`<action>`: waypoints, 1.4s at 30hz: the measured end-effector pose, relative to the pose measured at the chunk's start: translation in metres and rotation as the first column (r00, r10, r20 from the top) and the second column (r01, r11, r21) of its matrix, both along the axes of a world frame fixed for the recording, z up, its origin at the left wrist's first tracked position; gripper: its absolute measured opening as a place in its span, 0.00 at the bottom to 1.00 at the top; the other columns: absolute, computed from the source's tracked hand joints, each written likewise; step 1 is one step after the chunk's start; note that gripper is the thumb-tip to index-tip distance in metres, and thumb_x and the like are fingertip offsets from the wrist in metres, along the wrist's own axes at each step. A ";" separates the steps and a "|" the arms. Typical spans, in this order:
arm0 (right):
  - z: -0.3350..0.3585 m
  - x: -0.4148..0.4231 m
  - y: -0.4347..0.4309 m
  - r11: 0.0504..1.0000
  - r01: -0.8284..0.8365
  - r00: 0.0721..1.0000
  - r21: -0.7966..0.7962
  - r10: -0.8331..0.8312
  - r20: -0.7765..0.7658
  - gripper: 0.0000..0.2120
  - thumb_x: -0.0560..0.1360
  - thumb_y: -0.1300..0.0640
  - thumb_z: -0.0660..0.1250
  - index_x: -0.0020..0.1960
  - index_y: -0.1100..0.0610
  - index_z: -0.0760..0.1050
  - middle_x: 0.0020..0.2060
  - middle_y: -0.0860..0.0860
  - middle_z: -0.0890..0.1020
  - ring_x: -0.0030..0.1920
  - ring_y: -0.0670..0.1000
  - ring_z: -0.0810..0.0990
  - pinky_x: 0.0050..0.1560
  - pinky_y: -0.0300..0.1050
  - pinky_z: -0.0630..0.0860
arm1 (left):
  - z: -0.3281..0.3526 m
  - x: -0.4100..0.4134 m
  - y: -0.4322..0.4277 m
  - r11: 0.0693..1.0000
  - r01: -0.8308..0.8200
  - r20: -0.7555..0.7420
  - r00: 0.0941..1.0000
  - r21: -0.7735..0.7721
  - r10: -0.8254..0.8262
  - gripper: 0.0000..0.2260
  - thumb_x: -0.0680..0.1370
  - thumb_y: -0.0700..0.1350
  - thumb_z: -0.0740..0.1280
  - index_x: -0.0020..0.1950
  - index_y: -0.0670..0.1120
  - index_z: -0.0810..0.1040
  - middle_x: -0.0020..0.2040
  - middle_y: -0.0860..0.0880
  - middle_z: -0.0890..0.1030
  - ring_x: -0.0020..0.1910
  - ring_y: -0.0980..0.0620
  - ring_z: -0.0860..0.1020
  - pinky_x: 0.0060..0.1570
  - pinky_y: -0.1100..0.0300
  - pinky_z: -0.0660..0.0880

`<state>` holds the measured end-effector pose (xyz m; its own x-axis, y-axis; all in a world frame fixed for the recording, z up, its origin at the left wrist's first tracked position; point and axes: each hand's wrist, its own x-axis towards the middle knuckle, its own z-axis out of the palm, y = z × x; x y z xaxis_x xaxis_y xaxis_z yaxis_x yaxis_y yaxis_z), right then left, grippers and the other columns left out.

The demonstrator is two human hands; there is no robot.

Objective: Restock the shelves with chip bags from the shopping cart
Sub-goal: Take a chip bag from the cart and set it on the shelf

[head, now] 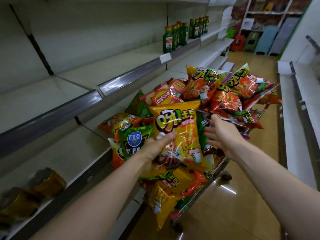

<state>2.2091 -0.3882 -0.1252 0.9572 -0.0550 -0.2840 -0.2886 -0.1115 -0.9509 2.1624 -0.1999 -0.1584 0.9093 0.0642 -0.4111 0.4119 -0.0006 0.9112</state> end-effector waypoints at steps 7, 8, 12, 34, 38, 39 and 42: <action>-0.008 0.015 0.014 0.999 0.010 1.000 -0.031 -0.011 -0.028 0.22 0.82 0.52 0.60 0.72 0.60 0.65 0.62 0.58 0.75 0.55 0.54 0.77 0.50 0.47 0.76 | 0.002 0.019 0.018 0.993 -0.092 0.018 0.995 -0.071 0.093 0.40 0.60 0.68 0.73 0.63 0.45 0.70 0.65 0.46 0.72 0.60 0.49 0.73 0.63 0.52 0.67; -0.009 0.020 0.017 0.999 0.015 0.999 -0.028 -0.016 -0.032 0.22 0.81 0.52 0.61 0.72 0.60 0.65 0.61 0.58 0.76 0.54 0.54 0.78 0.49 0.47 0.77 | 0.004 0.023 0.021 0.990 -0.112 0.020 0.993 -0.087 0.114 0.40 0.61 0.68 0.73 0.63 0.44 0.69 0.65 0.47 0.71 0.61 0.49 0.72 0.63 0.52 0.66; -0.015 0.039 0.034 1.000 0.017 0.998 -0.023 -0.019 -0.059 0.24 0.80 0.52 0.64 0.73 0.60 0.65 0.59 0.58 0.76 0.56 0.56 0.78 0.49 0.49 0.79 | 0.014 0.038 0.034 0.980 -0.196 0.044 0.979 -0.039 0.197 0.63 0.46 0.73 0.73 0.74 0.44 0.64 0.74 0.45 0.65 0.71 0.44 0.65 0.68 0.45 0.64; -0.069 0.102 0.082 0.963 0.171 0.969 0.209 -0.126 -0.211 0.17 0.72 0.50 0.74 0.46 0.65 0.77 0.35 0.54 0.76 0.32 0.53 0.74 0.23 0.41 0.70 | -0.009 0.064 0.064 0.940 -0.322 0.025 0.945 -0.114 0.327 0.52 0.52 0.70 0.78 0.69 0.45 0.70 0.66 0.48 0.75 0.64 0.44 0.73 0.64 0.46 0.71; -0.072 0.104 0.080 0.945 0.181 0.972 0.272 -0.130 -0.193 0.14 0.75 0.56 0.72 0.36 0.62 0.73 0.29 0.53 0.72 0.20 0.47 0.70 0.15 0.31 0.59 | -0.015 0.063 0.065 0.937 -0.311 0.052 0.945 -0.158 0.323 0.51 0.54 0.67 0.79 0.73 0.54 0.65 0.69 0.54 0.71 0.69 0.48 0.70 0.67 0.48 0.68; -0.073 0.104 0.080 0.944 0.188 0.972 0.272 -0.140 -0.188 0.15 0.75 0.57 0.71 0.35 0.61 0.72 0.28 0.53 0.72 0.19 0.47 0.69 0.15 0.32 0.59 | -0.016 0.062 0.066 0.923 -0.340 0.032 0.936 -0.181 0.351 0.56 0.48 0.70 0.79 0.73 0.57 0.64 0.70 0.53 0.71 0.69 0.46 0.70 0.67 0.42 0.68; -0.072 0.103 0.081 0.937 0.217 0.969 0.275 -0.173 -0.175 0.17 0.77 0.59 0.69 0.31 0.59 0.69 0.22 0.51 0.70 0.20 0.47 0.65 0.17 0.34 0.59 | -0.019 0.061 0.067 0.919 -0.340 0.015 0.937 -0.201 0.350 0.58 0.45 0.72 0.78 0.72 0.59 0.66 0.70 0.49 0.72 0.67 0.43 0.72 0.64 0.39 0.69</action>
